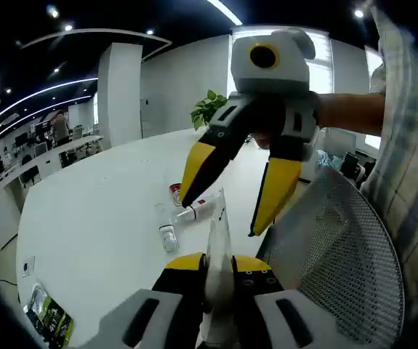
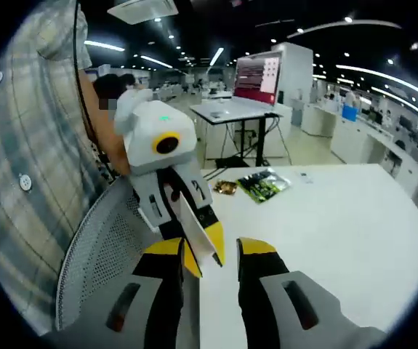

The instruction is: Arrange the skincare products in the storage area until every visible bottle or jar stands upright without overlapping.

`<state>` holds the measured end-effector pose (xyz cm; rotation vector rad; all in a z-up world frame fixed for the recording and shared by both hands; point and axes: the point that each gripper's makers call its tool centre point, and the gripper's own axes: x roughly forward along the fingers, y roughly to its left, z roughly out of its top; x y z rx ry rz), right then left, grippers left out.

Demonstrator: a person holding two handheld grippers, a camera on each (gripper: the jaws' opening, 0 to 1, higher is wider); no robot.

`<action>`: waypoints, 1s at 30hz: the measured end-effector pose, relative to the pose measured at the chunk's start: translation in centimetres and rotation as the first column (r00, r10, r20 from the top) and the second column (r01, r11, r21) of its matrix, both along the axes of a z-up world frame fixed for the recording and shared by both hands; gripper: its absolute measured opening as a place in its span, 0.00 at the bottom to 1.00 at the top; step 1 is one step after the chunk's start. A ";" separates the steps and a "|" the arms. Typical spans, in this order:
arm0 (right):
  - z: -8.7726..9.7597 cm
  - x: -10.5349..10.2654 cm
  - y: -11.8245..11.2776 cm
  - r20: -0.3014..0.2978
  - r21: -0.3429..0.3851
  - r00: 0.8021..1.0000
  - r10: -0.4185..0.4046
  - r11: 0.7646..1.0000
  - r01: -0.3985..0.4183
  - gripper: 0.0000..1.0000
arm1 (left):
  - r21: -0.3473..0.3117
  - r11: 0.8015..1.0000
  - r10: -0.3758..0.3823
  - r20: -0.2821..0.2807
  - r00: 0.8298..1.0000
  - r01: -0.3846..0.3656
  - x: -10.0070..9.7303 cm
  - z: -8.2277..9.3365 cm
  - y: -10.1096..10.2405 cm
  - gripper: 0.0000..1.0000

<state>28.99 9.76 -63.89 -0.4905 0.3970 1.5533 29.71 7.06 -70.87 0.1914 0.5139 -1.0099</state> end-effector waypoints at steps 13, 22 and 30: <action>-3.3 -1.7 0.7 0.040 -0.286 0.971 0.237 0.934 -0.216 0.09 | 0.045 0.997 -0.062 0.058 0.996 0.060 -0.8 0.0 -0.3 0.13; -3.8 -2.1 0.6 0.042 -0.330 0.968 0.247 0.918 -0.219 0.05 | 0.086 0.992 -0.107 0.121 0.987 0.097 -1.2 -0.2 -0.5 0.15; -3.3 -0.6 0.0 0.089 -0.363 0.977 0.195 0.920 -0.150 0.01 | 0.121 0.992 -0.044 0.119 0.992 0.030 -0.2 -0.8 0.1 0.24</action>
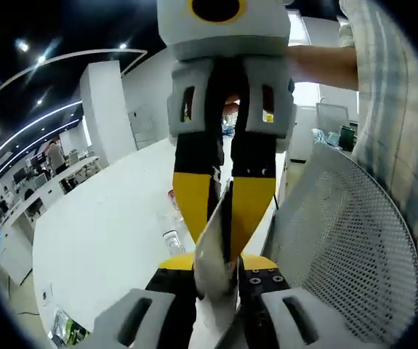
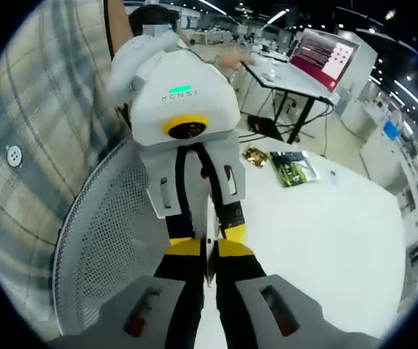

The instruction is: Arrange the skincare products in the storage area until every visible bottle or jar stands upright without overlapping.

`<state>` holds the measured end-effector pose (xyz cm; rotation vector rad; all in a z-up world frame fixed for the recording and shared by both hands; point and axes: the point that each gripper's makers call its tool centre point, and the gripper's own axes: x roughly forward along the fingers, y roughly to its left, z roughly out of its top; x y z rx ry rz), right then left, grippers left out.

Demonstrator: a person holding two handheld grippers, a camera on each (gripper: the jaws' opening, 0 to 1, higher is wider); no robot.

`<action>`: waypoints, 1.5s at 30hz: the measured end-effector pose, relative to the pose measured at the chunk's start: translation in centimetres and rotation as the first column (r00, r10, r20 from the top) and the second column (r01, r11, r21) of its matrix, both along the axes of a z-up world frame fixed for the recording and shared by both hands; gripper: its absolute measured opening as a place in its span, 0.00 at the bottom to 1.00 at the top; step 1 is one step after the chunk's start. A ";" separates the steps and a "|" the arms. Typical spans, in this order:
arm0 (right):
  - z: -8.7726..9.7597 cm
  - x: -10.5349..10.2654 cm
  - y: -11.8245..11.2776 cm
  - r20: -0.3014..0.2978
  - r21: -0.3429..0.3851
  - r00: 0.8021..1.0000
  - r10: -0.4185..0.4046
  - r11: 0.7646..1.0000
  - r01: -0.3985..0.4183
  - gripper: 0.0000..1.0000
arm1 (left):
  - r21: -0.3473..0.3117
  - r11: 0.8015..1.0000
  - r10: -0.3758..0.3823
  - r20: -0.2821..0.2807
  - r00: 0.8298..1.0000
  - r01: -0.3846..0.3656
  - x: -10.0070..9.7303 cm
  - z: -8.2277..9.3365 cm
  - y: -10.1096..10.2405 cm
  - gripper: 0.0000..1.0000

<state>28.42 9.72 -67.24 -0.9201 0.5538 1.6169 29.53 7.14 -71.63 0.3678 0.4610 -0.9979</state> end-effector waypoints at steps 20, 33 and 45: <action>3.8 11.2 0.7 0.112 -0.107 0.994 0.021 0.994 -0.009 0.02 | 0.106 0.962 0.234 0.148 0.961 -0.251 3.5 -0.1 3.9 0.50; 4.1 21.1 -1.9 0.139 -0.164 0.982 -0.130 0.975 0.152 0.02 | 0.064 0.961 0.262 0.095 0.960 -0.269 3.3 0.0 3.7 0.48; 0.5 24.5 -4.3 0.086 -0.250 0.975 -0.205 0.943 0.220 0.02 | 0.099 0.971 0.214 0.029 0.976 -0.216 1.9 -1.5 3.0 0.41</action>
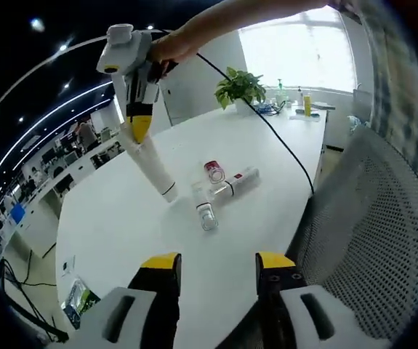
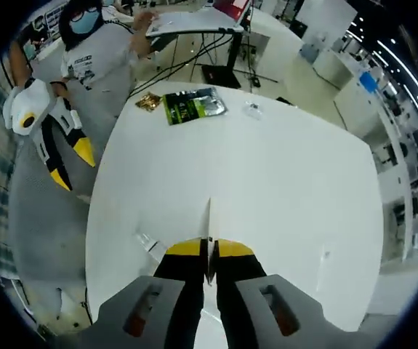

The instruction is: Arrange the skincare products in the storage area until every visible bottle or jar stands upright without overlapping.

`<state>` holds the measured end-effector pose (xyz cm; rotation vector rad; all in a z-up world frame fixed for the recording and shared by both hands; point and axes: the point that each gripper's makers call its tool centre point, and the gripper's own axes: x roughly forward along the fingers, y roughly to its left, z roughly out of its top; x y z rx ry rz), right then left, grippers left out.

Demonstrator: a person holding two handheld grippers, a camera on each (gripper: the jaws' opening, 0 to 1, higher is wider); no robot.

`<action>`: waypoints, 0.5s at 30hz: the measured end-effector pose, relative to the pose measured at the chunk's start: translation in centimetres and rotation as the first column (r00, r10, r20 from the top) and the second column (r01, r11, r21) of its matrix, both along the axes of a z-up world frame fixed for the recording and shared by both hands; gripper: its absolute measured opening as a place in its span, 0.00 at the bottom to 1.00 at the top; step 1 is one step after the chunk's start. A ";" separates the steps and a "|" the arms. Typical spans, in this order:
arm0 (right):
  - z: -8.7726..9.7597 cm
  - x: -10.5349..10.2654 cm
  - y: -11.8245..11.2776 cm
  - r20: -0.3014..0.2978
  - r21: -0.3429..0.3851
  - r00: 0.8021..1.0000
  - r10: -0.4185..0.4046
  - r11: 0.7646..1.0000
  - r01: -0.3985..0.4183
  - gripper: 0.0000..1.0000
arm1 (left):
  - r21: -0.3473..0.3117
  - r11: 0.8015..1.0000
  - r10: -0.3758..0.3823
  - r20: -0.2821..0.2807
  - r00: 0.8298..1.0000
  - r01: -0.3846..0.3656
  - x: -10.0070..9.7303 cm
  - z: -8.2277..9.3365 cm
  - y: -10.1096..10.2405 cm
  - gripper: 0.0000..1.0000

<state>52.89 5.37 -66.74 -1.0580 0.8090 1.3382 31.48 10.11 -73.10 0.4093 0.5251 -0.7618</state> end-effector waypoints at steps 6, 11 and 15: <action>-0.2 2.0 0.0 0.011 0.001 0.999 -0.038 0.999 0.038 0.02 | -0.024 1.000 0.013 -0.004 1.000 -0.013 0.1 0.3 -0.2 0.40; 0.3 3.3 0.3 0.009 0.027 0.998 -0.057 0.998 0.057 0.02 | -0.058 0.998 0.040 -0.011 0.999 -0.040 0.6 0.8 0.0 0.42; 0.9 5.1 0.3 0.012 0.063 0.994 -0.104 0.993 0.103 0.02 | -0.039 0.999 0.025 -0.015 1.000 -0.026 0.4 0.4 -0.2 0.41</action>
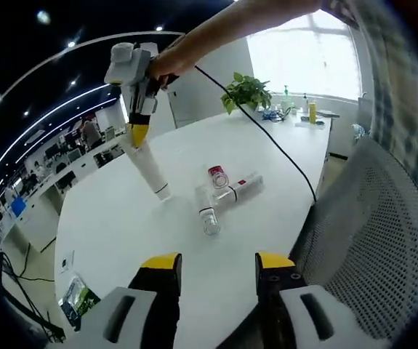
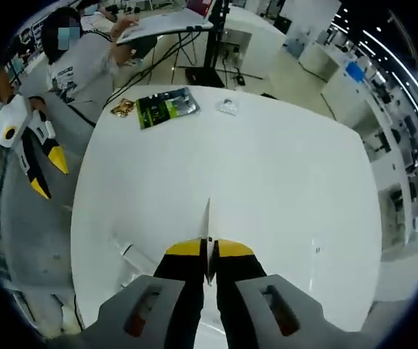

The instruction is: Arrange the skincare products in the storage area until every visible bottle or jar stands upright without overlapping.

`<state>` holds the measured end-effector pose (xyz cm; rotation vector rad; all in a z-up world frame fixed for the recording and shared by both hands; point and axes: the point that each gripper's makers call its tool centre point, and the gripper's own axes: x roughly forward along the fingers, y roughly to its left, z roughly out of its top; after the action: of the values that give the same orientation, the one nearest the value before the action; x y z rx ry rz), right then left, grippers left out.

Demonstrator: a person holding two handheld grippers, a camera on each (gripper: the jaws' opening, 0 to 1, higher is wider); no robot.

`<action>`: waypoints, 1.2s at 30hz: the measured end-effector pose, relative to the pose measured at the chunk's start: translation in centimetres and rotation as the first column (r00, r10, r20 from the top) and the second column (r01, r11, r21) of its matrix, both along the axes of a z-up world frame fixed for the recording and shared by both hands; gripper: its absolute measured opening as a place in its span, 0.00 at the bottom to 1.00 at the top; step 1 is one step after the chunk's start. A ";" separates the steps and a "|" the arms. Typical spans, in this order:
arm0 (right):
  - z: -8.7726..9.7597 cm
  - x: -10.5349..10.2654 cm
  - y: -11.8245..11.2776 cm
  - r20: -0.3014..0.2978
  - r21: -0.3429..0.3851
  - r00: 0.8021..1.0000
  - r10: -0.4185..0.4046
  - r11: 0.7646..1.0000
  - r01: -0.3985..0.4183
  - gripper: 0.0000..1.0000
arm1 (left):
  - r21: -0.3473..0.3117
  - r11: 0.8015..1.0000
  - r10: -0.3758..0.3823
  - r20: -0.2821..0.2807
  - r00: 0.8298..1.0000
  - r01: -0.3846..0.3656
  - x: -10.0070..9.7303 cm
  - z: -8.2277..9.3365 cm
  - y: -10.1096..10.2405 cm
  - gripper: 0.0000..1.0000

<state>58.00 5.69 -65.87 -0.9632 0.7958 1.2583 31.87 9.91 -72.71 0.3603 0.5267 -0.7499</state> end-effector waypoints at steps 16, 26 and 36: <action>-1.3 3.8 -3.0 -0.017 -0.026 0.993 -0.120 0.993 0.119 0.02 | 0.043 0.999 0.017 -0.004 1.000 -0.016 -0.1 -0.7 0.9 0.34; -0.6 3.3 -4.7 -0.063 -0.042 0.993 -0.103 0.994 0.101 0.03 | 0.055 0.998 0.011 -0.007 1.000 -0.010 0.0 -0.9 1.2 0.33; -1.4 3.1 -6.3 -0.121 -0.036 0.989 -0.083 0.996 0.079 0.05 | 0.063 0.998 0.017 0.009 1.000 -0.018 0.2 -0.7 1.6 0.34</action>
<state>61.13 -0.63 -67.31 -0.8754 0.9439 1.2465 32.04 11.50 -73.44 0.4166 0.5461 -0.7158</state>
